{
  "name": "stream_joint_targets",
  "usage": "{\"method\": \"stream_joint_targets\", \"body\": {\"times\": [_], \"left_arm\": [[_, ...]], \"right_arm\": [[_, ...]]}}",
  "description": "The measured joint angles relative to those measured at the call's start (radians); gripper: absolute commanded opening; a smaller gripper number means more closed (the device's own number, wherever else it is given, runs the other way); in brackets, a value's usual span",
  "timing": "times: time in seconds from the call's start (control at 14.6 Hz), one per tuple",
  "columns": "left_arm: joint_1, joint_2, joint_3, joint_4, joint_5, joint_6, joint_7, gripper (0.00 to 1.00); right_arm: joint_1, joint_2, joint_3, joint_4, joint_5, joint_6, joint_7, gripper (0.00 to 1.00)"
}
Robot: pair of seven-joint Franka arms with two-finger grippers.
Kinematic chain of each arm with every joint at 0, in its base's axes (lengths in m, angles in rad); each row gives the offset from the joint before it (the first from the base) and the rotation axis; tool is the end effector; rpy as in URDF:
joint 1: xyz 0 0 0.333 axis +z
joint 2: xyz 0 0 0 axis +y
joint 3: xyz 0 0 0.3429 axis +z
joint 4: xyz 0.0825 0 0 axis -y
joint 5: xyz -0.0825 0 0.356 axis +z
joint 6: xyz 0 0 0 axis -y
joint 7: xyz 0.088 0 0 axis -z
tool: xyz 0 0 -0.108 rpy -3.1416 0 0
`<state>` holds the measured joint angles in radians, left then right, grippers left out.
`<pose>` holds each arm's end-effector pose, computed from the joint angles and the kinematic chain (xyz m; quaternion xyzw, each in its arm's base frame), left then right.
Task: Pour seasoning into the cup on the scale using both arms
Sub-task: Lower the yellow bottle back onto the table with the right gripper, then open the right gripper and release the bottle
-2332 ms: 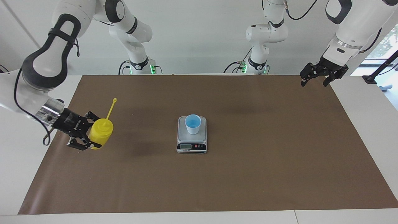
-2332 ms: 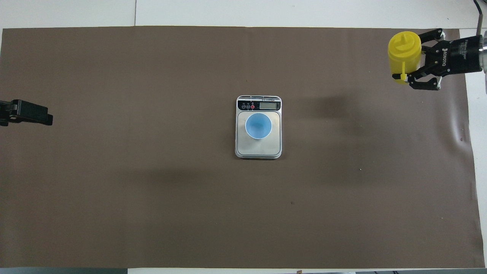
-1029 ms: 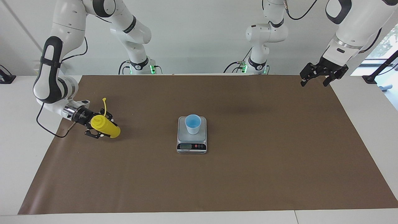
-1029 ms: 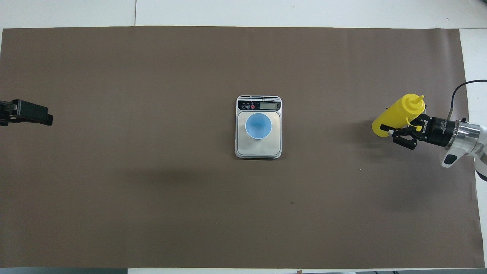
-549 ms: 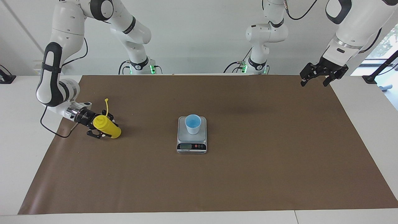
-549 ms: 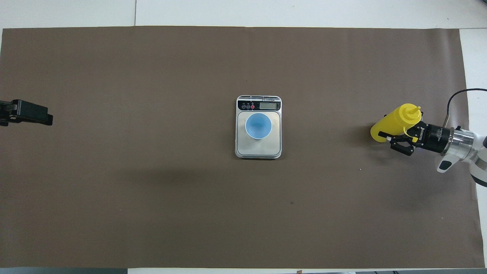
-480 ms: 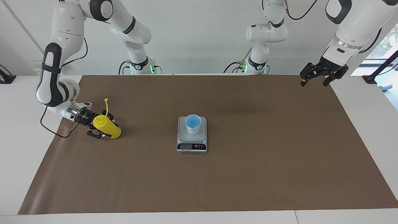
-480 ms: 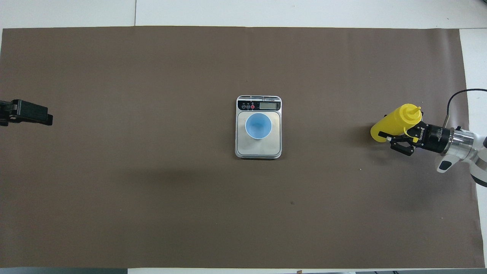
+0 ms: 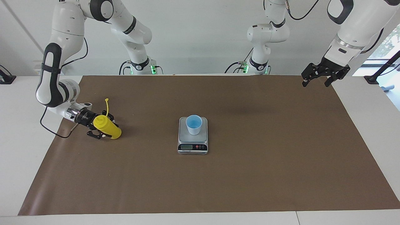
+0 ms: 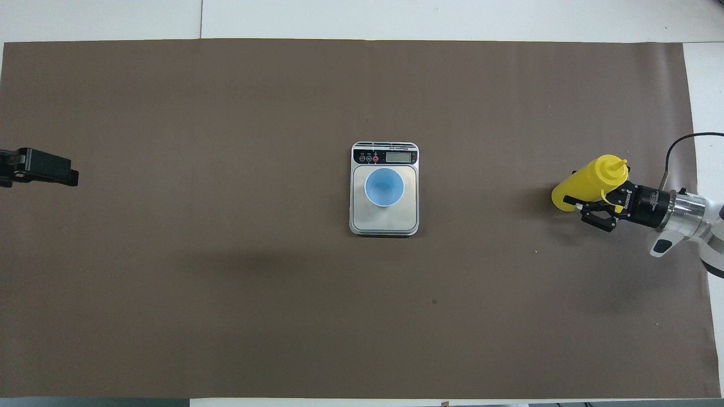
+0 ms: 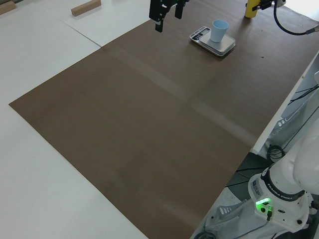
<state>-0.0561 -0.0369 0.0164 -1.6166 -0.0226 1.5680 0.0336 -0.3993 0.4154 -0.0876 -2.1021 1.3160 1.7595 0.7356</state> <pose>0.5128 -0.0226 0.6490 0.9992 -0.0366 -0.0059 0.0116 0.5119 -0.1709 0.2707 -0.4207 0.6987 0.3482 0.4621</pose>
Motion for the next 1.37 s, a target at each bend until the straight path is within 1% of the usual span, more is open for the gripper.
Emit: {"method": "stream_joint_targets", "body": {"times": [0.27, 0.62, 0.69, 0.75, 0.89, 1.37], "left_arm": [[0.000, 0.000, 0.000, 0.000, 0.000, 0.000, 0.000, 1.00], [0.000, 0.000, -0.001, 0.000, 0.000, 0.000, 0.000, 1.00], [0.000, 0.000, -0.003, 0.000, 0.000, 0.000, 0.000, 1.00], [0.000, 0.000, -0.003, 0.000, 0.000, 0.000, 0.000, 1.00], [0.000, 0.000, -0.003, 0.000, 0.000, 0.000, 0.000, 1.00], [0.000, 0.000, 0.000, 0.000, 0.000, 0.000, 0.000, 1.00]], "right_arm": [[0.001, 0.000, 0.001, -0.007, 0.000, 0.003, -0.106, 0.00], [0.000, 0.000, 0.001, -0.009, 0.000, 0.003, -0.122, 0.00], [0.000, 0.000, 0.001, -0.009, 0.000, 0.003, -0.122, 0.38], [0.000, -0.001, 0.001, -0.009, 0.000, 0.003, -0.123, 0.57], [0.001, -0.001, 0.001, -0.009, 0.000, 0.003, -0.124, 1.00], [0.016, -0.009, 0.005, 0.015, -0.015, 0.003, -0.124, 1.00]]}}
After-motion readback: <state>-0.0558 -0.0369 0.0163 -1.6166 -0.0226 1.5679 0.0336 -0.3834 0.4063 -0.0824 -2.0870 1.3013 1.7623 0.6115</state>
